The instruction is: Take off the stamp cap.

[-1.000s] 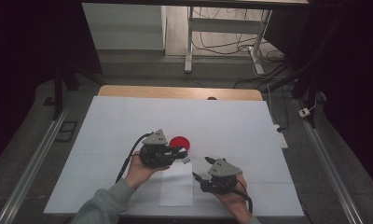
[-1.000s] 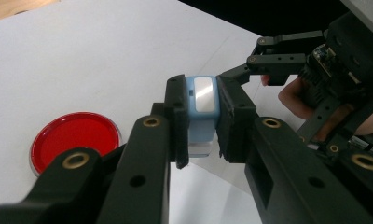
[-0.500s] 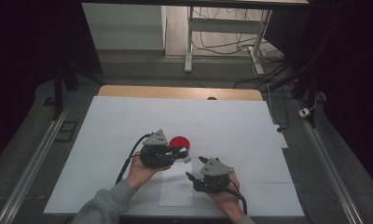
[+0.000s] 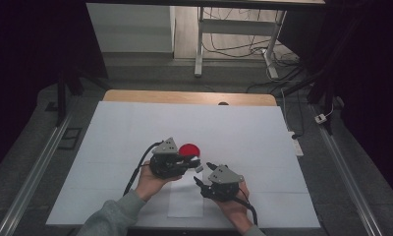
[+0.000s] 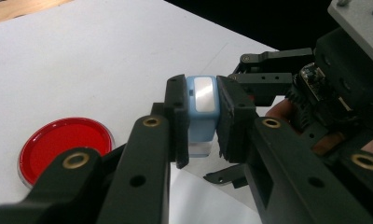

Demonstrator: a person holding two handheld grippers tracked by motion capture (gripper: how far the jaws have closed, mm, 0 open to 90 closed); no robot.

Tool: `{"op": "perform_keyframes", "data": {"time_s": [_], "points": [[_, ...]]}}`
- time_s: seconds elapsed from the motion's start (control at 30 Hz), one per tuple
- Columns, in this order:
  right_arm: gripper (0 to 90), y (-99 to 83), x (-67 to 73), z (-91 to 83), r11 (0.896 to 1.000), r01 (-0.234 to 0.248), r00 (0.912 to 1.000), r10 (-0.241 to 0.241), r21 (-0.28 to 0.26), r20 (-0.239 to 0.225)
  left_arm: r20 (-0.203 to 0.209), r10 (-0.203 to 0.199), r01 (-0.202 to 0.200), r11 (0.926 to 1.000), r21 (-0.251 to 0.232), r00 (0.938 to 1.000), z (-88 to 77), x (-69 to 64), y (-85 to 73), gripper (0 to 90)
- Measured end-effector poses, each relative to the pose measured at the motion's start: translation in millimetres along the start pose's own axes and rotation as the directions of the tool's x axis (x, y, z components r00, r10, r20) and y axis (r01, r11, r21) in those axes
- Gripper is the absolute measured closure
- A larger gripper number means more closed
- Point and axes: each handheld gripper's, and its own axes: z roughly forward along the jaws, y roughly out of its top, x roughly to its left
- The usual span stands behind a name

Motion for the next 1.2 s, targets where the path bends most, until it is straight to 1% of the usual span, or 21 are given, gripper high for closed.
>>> {"op": "perform_keyframes", "data": {"time_s": [0.13,0.43,0.67,0.93,1.2], "points": [[39.0,1.3,1.6,1.1,1.0,-0.001,1.0,0.001,-0.006,0.004,-0.002,-0.002,0.002,1.0,-0.002,1.0,0.2,0.0,-0.2,75.5],[42.8,2.9,3.8,4.7,1.0,-0.014,0.9999,0.014,0.003,0.004,-0.003,-0.002,0.002,1.0,0.0,1.0,1.2,-0.4,-1.0,75.5],[46.3,4.2,4.4,6.3,1.0,-0.012,0.9999,0.012,0.005,0.01,-0.011,-0.005,0.005,1.0,0.0,0.9999,2.4,0.3,-2.3,75.5],[51.0,4.4,3.3,9.3,0.999,-0.032,0.9993,0.032,0.019,0.02,-0.014,-0.006,0.006,1.0,0.005,0.9999,4.2,0.3,-3.7,75.5],[53.9,5.1,2.5,9.8,0.999,-0.042,0.999,0.042,0.023,0.015,-0.016,-0.005,0.005,1.0,0.005,0.9999,4.9,0.1,-4.2,75.5]]}}
